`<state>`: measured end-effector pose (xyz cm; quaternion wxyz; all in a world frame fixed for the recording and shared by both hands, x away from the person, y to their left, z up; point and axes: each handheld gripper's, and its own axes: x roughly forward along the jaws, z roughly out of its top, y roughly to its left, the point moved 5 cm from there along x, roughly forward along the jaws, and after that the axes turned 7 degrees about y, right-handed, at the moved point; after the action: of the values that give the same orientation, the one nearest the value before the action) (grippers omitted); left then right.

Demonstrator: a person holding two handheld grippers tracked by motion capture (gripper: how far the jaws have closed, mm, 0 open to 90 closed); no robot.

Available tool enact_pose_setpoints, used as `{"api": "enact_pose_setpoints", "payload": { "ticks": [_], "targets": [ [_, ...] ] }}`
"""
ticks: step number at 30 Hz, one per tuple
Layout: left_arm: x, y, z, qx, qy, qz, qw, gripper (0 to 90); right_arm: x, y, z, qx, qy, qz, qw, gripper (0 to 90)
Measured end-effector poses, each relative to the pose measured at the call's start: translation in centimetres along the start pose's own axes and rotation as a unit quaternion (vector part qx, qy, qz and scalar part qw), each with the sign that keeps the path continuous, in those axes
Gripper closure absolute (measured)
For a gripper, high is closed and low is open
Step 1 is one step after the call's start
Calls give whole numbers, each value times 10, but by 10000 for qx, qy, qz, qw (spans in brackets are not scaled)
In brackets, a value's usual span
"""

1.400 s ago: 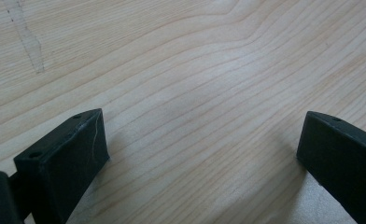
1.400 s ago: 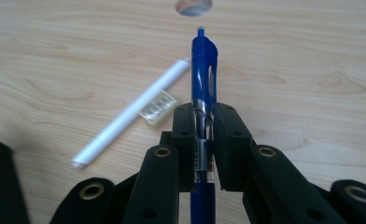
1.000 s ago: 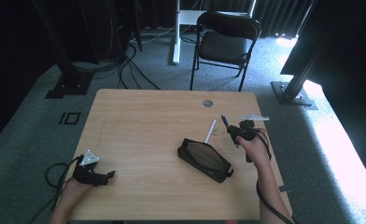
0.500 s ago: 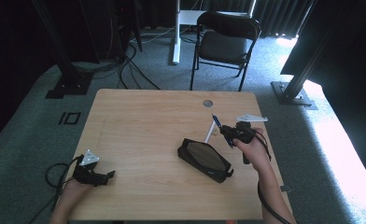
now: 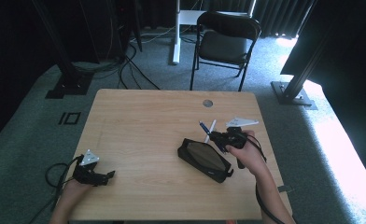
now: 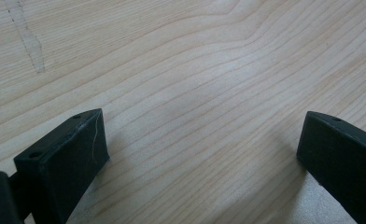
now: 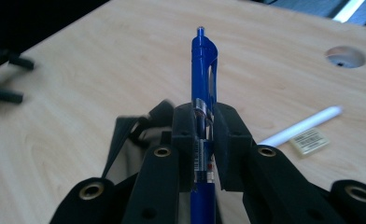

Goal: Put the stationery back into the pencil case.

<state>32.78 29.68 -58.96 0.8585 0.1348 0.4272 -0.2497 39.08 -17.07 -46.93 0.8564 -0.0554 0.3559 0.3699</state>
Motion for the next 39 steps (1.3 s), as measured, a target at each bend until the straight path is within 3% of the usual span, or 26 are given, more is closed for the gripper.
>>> {"api": "enact_pose_setpoints", "payload": {
  "ticks": [7,13,14,22,38,39],
  "targets": [
    [0,0,0,1,1,-1,10000,21,7,14,-5,-201,207,216,9993,794],
    [0,0,0,-1,-2,-2,10000,22,12,18,-10,-326,379,325,9982,794],
    [0,0,0,-2,1,2,10000,22,13,19,-12,-434,467,339,9974,794],
    [0,0,0,-2,0,2,10000,22,23,25,-21,-614,814,466,9937,794],
    [0,0,0,-1,0,2,10000,21,49,26,-29,-741,1363,402,9871,792],
    [0,0,0,1,0,0,10000,21,50,26,-30,-766,1451,410,9856,792]
  ]
}}
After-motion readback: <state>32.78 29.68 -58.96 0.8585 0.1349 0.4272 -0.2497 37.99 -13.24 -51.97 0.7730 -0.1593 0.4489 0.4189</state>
